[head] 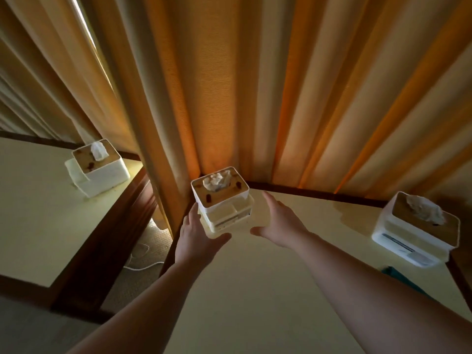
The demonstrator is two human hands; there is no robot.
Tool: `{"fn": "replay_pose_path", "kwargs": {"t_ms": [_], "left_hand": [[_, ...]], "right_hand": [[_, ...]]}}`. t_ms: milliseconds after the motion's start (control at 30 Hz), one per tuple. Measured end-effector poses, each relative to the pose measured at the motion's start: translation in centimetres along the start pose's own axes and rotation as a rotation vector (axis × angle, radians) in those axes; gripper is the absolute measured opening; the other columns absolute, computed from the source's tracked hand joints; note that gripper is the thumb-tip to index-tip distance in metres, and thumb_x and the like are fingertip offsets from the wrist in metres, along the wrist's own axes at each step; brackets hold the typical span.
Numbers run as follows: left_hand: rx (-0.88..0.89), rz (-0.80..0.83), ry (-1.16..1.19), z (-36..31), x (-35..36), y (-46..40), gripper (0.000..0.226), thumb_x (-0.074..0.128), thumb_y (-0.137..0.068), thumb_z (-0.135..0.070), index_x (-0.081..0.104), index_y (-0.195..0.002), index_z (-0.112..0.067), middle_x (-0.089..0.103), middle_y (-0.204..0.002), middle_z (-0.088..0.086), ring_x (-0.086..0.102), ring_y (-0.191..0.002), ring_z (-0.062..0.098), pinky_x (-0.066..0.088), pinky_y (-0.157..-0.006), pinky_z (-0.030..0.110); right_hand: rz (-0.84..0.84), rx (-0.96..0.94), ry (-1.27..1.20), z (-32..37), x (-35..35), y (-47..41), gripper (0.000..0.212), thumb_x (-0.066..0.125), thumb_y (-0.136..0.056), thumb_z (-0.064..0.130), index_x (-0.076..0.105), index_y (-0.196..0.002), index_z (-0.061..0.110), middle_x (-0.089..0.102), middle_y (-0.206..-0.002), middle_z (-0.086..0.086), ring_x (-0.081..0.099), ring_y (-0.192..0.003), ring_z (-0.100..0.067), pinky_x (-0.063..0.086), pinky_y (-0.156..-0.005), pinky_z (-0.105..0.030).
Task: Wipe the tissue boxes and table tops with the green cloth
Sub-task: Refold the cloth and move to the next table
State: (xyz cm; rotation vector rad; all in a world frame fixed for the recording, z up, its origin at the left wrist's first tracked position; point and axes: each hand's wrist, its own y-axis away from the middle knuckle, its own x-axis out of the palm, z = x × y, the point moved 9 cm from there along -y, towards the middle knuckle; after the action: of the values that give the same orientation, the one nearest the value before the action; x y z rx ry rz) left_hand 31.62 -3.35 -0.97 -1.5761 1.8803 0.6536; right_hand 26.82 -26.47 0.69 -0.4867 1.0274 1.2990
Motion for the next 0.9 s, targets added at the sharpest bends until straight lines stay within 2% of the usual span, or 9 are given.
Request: {"fn": "replay_pose_path", "kwargs": {"t_ms": [167, 333, 433, 533, 600, 767, 833, 900], "left_hand": [[0.014, 0.043, 0.035, 1.3, 1.6, -2.8, 0.130, 0.094, -0.069, -0.041, 0.005, -0.162, -0.022, 0.040, -0.158, 0.005, 0.046, -0.141, 0.025, 0.050, -0.108, 0.048], [0.001, 0.025, 0.079, 2.8, 2.7, -4.5, 0.130, 0.097, -0.064, -0.037, 0.008, -0.159, -0.034, 0.043, -0.155, 0.001, 0.051, -0.135, 0.022, 0.057, -0.099, 0.047], [0.004, 0.019, 0.117, 3.2, 3.4, -5.2, 0.120, 0.096, -0.068, -0.032, 0.017, -0.158, -0.033, 0.045, -0.151, -0.001, 0.051, -0.133, 0.020, 0.056, -0.098, 0.044], [-0.036, 0.033, 0.204, 4.0, 4.1, -5.7, 0.113, 0.093, -0.072, -0.032, 0.021, -0.158, -0.038, 0.047, -0.148, -0.001, 0.054, -0.129, 0.018, 0.056, -0.099, 0.042], [-0.054, 0.022, 0.236, 4.5, 4.2, -5.8, 0.108, 0.092, -0.074, -0.032, 0.023, -0.157, -0.044, 0.048, -0.145, -0.002, 0.056, -0.125, 0.017, 0.058, -0.096, 0.041], [-0.035, 0.009, 0.247, 4.5, 4.0, -6.3, 0.096, 0.089, -0.077, -0.032, 0.031, -0.151, -0.049, 0.053, -0.136, -0.005, 0.061, -0.115, 0.015, 0.062, -0.087, 0.041], [-0.021, 0.027, 0.240, 4.2, 3.9, -6.2, 0.096, 0.089, -0.078, -0.033, 0.031, -0.153, -0.047, 0.054, -0.138, -0.003, 0.062, -0.114, 0.013, 0.063, -0.086, 0.042], [-0.008, 0.054, 0.250, 3.4, 3.9, -5.9, 0.097, 0.088, -0.078, -0.034, 0.030, -0.154, -0.045, 0.054, -0.140, -0.003, 0.061, -0.114, 0.010, 0.063, -0.085, 0.038]], "right_hand": [[0.059, 0.071, -0.044, -0.1, 1.1, -4.6, 0.130, 0.093, -0.072, 0.041, 0.002, -0.165, 0.036, 0.033, -0.166, -0.002, 0.038, -0.148, -0.026, 0.044, -0.113, -0.046], [0.114, 0.083, -0.094, -0.1, 2.2, -8.3, 0.137, 0.097, -0.065, 0.031, 0.003, -0.165, 0.038, 0.034, -0.165, -0.002, 0.041, -0.146, -0.026, 0.050, -0.107, -0.044], [0.136, 0.053, -0.113, 0.3, 3.0, -9.7, 0.129, 0.096, -0.067, 0.025, 0.013, -0.165, 0.037, 0.044, -0.159, -0.001, 0.047, -0.140, -0.025, 0.052, -0.102, -0.039], [0.095, 0.035, -0.167, 0.4, 3.4, -10.5, 0.113, 0.094, -0.069, 0.021, 0.029, -0.159, 0.038, 0.058, -0.145, 0.003, 0.056, -0.119, -0.017, 0.048, -0.087, -0.029], [0.061, 0.040, -0.192, 0.3, 3.5, -10.7, 0.105, 0.093, -0.072, 0.019, 0.033, -0.156, 0.037, 0.060, -0.138, 0.004, 0.053, -0.109, -0.014, 0.045, -0.085, -0.028], [0.005, 0.039, -0.262, 0.1, 3.7, -10.0, 0.094, 0.092, -0.074, 0.019, 0.041, -0.150, 0.036, 0.061, -0.126, 0.009, 0.057, -0.110, -0.015, 0.047, -0.081, -0.027], [-0.023, 0.036, -0.292, -0.2, 3.3, -9.1, 0.091, 0.091, -0.074, 0.018, 0.042, -0.149, 0.035, 0.059, -0.120, 0.012, 0.059, -0.112, -0.016, 0.047, -0.075, -0.024], [-0.062, 0.037, -0.312, -0.6, 2.5, -7.7, 0.089, 0.090, -0.074, 0.018, 0.044, -0.148, 0.035, 0.057, -0.118, 0.013, 0.058, -0.110, -0.016, 0.050, -0.077, -0.026]]}}
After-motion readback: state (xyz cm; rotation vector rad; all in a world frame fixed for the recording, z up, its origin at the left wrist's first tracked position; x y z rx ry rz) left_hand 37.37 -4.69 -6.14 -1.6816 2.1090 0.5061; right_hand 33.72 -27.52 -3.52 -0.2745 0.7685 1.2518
